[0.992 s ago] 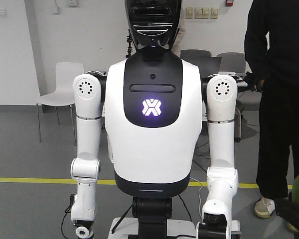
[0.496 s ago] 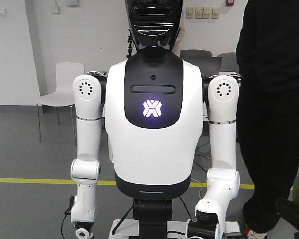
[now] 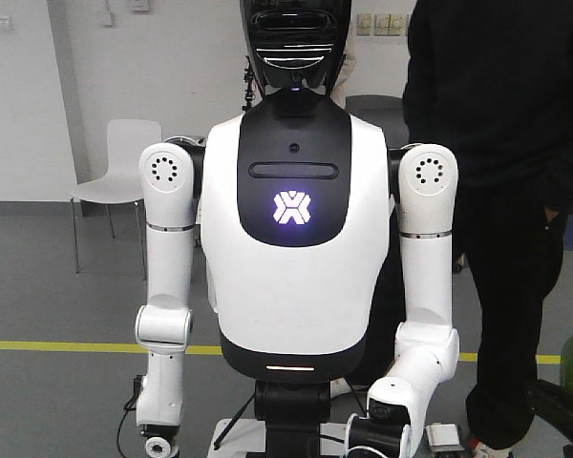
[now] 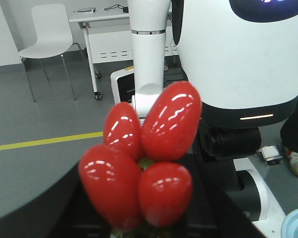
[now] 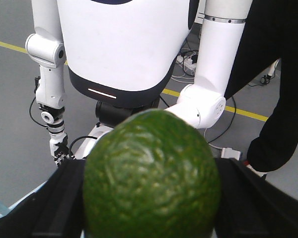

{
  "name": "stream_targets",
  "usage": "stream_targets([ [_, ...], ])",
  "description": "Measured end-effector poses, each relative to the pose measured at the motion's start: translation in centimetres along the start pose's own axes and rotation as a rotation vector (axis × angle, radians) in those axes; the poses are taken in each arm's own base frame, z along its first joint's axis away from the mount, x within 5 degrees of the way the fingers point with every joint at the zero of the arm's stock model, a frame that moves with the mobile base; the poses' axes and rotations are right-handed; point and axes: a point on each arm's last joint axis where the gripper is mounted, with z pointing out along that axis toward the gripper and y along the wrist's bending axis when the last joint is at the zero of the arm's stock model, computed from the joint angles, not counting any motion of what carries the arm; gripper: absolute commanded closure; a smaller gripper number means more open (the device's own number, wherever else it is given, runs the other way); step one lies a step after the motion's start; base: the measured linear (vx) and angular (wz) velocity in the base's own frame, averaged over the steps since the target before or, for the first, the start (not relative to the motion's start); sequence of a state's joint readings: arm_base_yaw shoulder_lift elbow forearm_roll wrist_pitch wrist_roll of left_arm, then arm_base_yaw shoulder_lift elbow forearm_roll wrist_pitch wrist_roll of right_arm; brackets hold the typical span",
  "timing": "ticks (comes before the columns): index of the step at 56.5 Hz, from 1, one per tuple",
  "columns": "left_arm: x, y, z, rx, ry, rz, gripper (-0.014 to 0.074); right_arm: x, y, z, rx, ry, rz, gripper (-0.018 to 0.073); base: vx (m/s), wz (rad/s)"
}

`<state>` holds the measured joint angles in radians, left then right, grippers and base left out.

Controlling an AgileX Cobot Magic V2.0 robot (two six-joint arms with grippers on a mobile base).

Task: Pick snacks and fruit into basket

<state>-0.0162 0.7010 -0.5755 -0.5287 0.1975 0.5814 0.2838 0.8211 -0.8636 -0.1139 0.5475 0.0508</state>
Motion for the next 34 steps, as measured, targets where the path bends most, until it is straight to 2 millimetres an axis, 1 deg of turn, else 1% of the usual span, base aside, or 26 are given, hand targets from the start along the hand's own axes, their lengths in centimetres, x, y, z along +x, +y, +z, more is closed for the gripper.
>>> stream_targets([
  [34, 0.00, 0.00, 0.00, 0.000, 0.000, 0.000, 0.0599, -0.10, 0.05, 0.00, -0.006, -0.011, 0.009, 0.0568, 0.00, 0.00],
])
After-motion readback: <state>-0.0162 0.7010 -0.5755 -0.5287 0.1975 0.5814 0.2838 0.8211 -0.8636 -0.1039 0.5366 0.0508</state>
